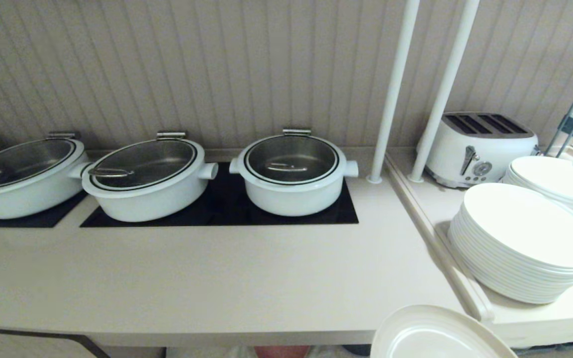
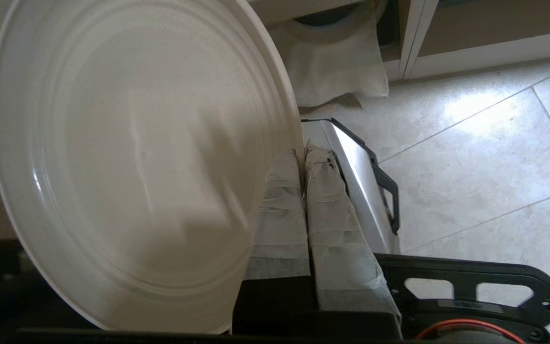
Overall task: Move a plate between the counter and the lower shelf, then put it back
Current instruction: Put the plate
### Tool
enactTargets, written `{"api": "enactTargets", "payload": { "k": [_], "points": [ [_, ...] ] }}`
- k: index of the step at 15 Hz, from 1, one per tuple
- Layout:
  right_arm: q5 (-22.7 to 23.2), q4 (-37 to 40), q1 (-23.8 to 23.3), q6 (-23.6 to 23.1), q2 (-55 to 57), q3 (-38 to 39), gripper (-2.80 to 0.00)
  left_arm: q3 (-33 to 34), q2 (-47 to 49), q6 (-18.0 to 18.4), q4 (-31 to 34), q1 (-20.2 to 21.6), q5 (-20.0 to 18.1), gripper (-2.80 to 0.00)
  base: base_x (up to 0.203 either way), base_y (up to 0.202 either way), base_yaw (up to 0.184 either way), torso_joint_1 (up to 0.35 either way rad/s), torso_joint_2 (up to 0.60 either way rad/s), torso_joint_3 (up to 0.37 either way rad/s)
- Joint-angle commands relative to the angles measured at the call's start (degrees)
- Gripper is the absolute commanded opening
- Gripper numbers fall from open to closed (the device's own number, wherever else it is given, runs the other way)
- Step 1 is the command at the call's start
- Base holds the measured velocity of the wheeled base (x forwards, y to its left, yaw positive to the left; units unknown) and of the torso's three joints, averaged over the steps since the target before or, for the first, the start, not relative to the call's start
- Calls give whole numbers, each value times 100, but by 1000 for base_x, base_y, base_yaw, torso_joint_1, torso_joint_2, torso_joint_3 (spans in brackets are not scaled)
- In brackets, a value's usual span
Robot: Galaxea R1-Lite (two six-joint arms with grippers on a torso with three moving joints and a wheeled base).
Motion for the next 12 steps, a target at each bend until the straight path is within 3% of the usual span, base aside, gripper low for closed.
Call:
{"api": "enactTargets", "payload": {
  "k": [1,12],
  "points": [
    [-23,7,-29,178,519,-290,-280,0,-2,-3,-1,0,2,-280,0,0,0,0,0,0],
    [-35,-109,-638,218,2257,-1221,-280,0,-2,-3,-1,0,2,-280,0,0,0,0,0,0]
  ]
}}
